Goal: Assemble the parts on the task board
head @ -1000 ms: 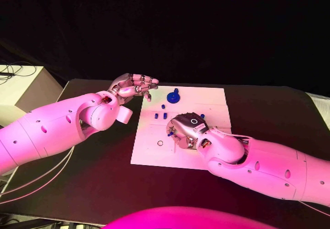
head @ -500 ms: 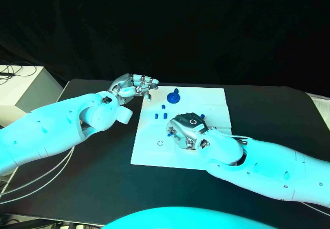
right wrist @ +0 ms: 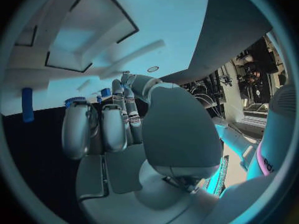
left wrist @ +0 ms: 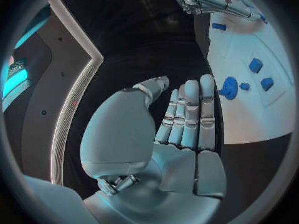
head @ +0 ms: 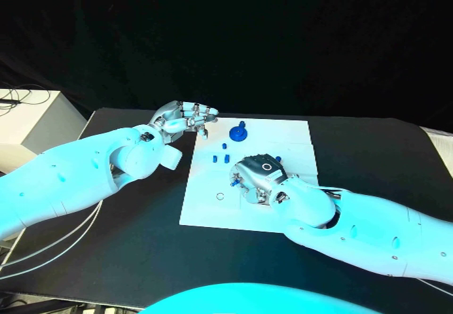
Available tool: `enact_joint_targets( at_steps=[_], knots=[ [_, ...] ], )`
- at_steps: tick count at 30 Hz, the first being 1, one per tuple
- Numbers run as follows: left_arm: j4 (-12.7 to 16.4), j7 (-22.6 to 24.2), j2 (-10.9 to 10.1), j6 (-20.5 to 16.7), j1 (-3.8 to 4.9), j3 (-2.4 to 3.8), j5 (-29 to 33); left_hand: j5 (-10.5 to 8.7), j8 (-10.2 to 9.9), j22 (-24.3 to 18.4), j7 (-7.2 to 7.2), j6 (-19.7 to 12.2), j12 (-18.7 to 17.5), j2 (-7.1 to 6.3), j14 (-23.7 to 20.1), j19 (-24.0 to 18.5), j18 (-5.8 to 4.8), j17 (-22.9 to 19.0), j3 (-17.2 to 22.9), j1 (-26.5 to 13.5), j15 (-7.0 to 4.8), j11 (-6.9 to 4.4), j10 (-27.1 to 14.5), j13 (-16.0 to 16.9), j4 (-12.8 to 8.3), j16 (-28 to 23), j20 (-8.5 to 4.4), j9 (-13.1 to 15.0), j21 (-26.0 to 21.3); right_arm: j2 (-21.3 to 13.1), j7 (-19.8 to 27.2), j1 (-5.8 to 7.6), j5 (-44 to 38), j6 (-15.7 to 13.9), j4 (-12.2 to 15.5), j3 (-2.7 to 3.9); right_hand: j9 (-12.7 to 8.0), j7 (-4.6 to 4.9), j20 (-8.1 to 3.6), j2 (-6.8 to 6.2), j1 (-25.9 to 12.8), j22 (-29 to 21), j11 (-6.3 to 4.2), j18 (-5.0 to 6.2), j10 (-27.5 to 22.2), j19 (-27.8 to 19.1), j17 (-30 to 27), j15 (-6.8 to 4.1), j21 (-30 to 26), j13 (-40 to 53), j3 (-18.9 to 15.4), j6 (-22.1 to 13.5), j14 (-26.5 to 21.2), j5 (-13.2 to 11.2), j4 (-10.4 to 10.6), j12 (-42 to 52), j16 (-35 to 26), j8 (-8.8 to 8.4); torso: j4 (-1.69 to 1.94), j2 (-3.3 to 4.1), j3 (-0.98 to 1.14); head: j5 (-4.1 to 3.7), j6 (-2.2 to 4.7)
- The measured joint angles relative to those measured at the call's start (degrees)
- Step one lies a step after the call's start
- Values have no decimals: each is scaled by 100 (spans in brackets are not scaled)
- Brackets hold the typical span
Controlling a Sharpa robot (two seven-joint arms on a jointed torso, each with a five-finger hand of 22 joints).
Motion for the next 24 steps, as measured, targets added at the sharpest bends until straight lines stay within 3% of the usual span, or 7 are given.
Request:
enact_joint_targets(
  at_steps=[24],
  knots=[
    [5,-29,-4,17,-2,0,0,0,0,0,0,0,0,0,0,0,0,-4,-17,0,0,0,0,1,17,0,0,-5,0,86,-36,13,-90,173,-70,-1,-2,12,0,-6,-6,5,0,0,0,0,10,0,32,5,23,12,0,-29,4,-14,-1,-16,-1,-1,-3,3,-18]
  ],
)
